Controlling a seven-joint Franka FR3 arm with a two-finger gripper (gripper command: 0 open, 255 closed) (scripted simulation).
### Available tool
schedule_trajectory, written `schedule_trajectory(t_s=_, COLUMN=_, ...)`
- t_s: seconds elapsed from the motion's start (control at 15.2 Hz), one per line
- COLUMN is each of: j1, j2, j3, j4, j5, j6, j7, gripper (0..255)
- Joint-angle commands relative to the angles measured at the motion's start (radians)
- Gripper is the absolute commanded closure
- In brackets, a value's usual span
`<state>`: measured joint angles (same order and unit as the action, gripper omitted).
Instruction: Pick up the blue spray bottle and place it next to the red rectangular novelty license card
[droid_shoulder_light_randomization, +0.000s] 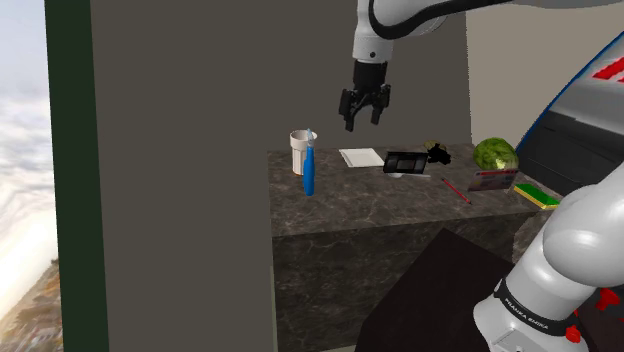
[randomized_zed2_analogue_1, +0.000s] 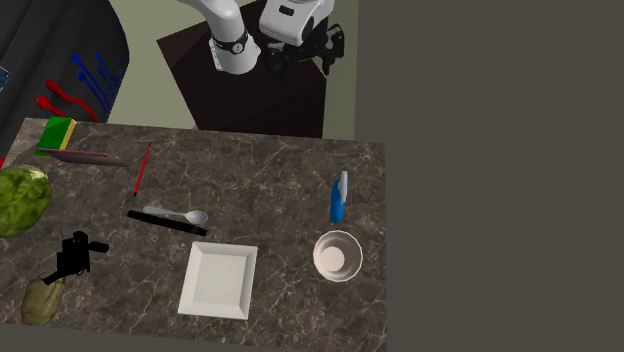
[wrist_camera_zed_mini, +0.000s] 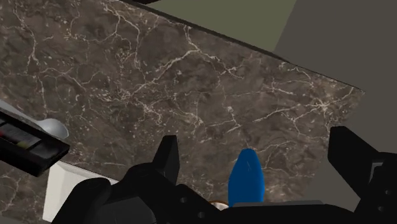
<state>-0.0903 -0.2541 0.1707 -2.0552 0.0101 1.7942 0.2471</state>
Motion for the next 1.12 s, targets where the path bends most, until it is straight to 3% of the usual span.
schedule_trajectory(t_s=0.0, j1=-0.004, j2=0.092, j3=0.014, j4=0.065, j5=-0.014, j6=0.02, j7=0.045, gripper=0)
schedule_trajectory(t_s=0.53, j1=-0.002, j2=0.428, j3=0.021, j4=0.375, j5=-0.085, j6=0.019, j7=0.182, gripper=0)
schedule_trajectory(t_s=0.92, j1=0.021, j2=0.703, j3=-0.001, j4=0.699, j5=-0.13, j6=-0.049, j7=0.258, gripper=0)
schedule_trajectory(t_s=1.06, j1=0.022, j2=0.713, j3=-0.003, j4=0.698, j5=-0.131, j6=-0.039, j7=0.261, gripper=0)
